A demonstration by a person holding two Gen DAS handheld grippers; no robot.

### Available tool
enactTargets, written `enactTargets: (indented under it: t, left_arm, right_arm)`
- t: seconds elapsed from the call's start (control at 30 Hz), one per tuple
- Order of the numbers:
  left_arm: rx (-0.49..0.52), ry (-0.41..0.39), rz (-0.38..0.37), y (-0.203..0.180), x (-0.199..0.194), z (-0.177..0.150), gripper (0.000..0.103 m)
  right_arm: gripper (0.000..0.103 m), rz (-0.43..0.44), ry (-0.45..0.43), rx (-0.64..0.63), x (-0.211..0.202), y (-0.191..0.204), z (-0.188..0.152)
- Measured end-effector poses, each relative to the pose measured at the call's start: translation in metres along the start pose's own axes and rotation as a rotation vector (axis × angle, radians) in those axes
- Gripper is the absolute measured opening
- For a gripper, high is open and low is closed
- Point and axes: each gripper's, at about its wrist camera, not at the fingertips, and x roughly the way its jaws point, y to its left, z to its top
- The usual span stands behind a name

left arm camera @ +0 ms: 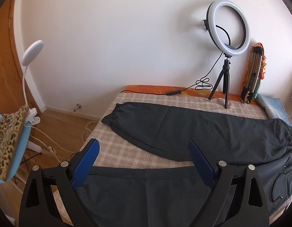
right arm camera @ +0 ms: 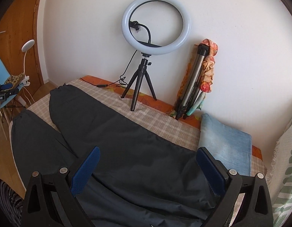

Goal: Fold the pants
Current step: 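Move both tools toward the sweatpants' leg hems and grasp them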

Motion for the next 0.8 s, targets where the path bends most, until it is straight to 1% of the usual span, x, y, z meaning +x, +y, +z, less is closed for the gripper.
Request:
enactTargets:
  t: [0.1,0.17,0.23,0.27,0.33,0.4,0.43,0.47,0.5,0.6,0.67,0.7,0.77,0.8]
  left_arm:
    - [-0.006,0.029,0.003,-0.001,0.029,0.01,0.09]
    - [-0.006,0.05,-0.007,-0.001,0.048,0.018,0.086]
    - [-0.016,0.077,-0.023,-0.002,0.068,0.024,0.083]
    - [-0.028,0.092,-0.035,-0.001,0.079,0.026,0.082]
    - [-0.053,0.124,-0.05,0.001,0.1,0.03,0.077]
    - [-0.061,0.147,-0.051,0.001,0.119,0.033,0.074]
    - [-0.058,0.157,-0.046,0.001,0.128,0.034,0.071]
    - [-0.055,0.164,-0.046,0.001,0.136,0.035,0.067]
    - [-0.051,0.172,-0.049,0.0,0.144,0.035,0.065]
    - [-0.033,0.202,-0.059,-0.004,0.168,0.037,0.055]
    - [-0.03,0.224,-0.073,-0.004,0.181,0.035,0.044]
    - [-0.032,0.233,-0.082,-0.003,0.187,0.034,0.041]
    - [-0.035,0.251,-0.099,-0.003,0.201,0.032,0.035]
    - [-0.034,0.258,-0.103,-0.003,0.205,0.029,0.034]
  right_arm:
    - [0.102,0.064,0.026,-0.018,0.035,-0.001,0.015]
    - [0.101,0.1,0.061,-0.035,0.063,-0.001,0.025]
    - [0.093,0.148,0.11,-0.059,0.091,0.0,0.032]
    - [0.091,0.17,0.129,-0.075,0.106,0.002,0.034]
    - [0.082,0.202,0.157,-0.11,0.132,0.007,0.038]
    - [0.077,0.243,0.183,-0.136,0.158,0.011,0.041]
    - [0.074,0.259,0.197,-0.15,0.17,0.014,0.042]
    - [0.072,0.272,0.212,-0.16,0.182,0.016,0.043]
    - [0.07,0.286,0.226,-0.167,0.194,0.018,0.043]
    - [0.067,0.326,0.254,-0.164,0.226,0.02,0.046]
    - [0.063,0.345,0.266,-0.16,0.244,0.021,0.049]
    - [0.061,0.358,0.271,-0.16,0.252,0.023,0.05]
    - [0.061,0.388,0.278,-0.17,0.267,0.028,0.053]
    - [0.061,0.397,0.284,-0.179,0.273,0.03,0.054]
